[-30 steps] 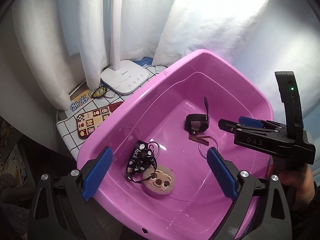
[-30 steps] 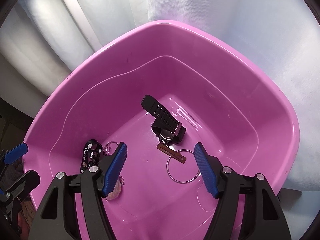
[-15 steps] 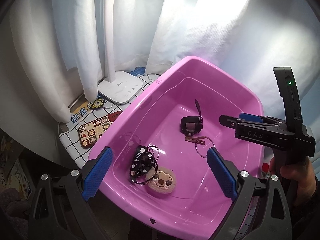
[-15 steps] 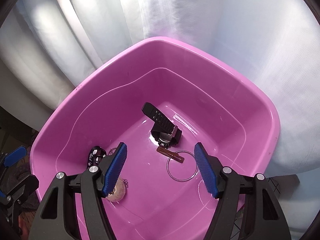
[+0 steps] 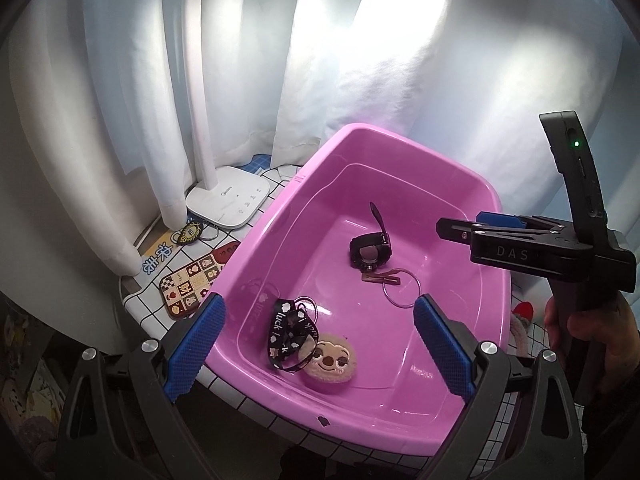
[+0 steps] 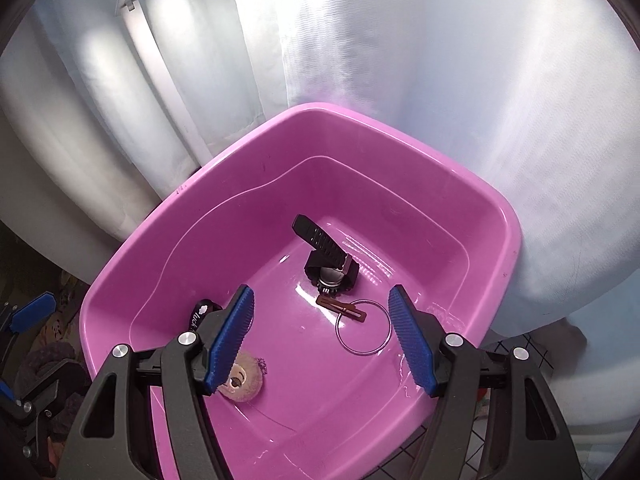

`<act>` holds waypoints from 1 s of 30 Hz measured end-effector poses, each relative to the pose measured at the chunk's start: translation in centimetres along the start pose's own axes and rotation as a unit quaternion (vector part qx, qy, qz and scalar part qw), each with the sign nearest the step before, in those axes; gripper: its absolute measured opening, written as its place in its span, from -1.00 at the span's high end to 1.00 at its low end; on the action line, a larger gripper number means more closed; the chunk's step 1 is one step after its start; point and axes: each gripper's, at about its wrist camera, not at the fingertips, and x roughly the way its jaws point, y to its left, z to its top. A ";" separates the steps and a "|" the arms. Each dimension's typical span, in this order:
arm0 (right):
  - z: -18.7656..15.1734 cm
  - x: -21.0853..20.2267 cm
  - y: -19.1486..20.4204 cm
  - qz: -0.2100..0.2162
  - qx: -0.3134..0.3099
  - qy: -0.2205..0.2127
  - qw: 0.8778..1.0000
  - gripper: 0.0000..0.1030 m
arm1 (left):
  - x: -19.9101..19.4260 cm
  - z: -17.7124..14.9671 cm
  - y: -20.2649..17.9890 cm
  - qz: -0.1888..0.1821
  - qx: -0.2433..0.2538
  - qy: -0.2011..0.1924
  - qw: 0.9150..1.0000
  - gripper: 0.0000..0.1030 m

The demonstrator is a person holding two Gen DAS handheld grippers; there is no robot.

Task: Organize jewelry
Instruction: 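Withdraw both grippers from the tub back over the table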

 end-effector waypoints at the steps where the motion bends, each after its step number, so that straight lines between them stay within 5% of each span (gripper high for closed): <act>1: -0.2 -0.2 0.1 -0.001 0.002 -0.003 1.000 -0.30 | -0.1 0.0 0.0 -0.002 0.004 -0.001 1.000 -0.81; 14: -4.5 -4.3 -1.0 -0.007 0.069 -0.053 0.996 -0.30 | -2.4 -0.5 -1.5 -0.042 0.053 -0.029 0.997 -0.82; 16: -5.8 -5.5 -1.8 -0.011 0.084 -0.066 0.994 -0.43 | -3.0 -0.8 -2.1 -0.051 0.057 -0.037 0.996 -0.83; 23: -13.3 -10.5 -6.2 -0.034 0.140 -0.103 0.984 -0.44 | -4.3 -2.7 -5.5 -0.077 0.069 -0.048 0.993 -0.84; 30: -24.6 -15.8 -13.5 -0.098 0.196 -0.095 0.971 -0.48 | -5.3 -5.9 -12.0 -0.102 0.072 -0.040 0.991 -0.86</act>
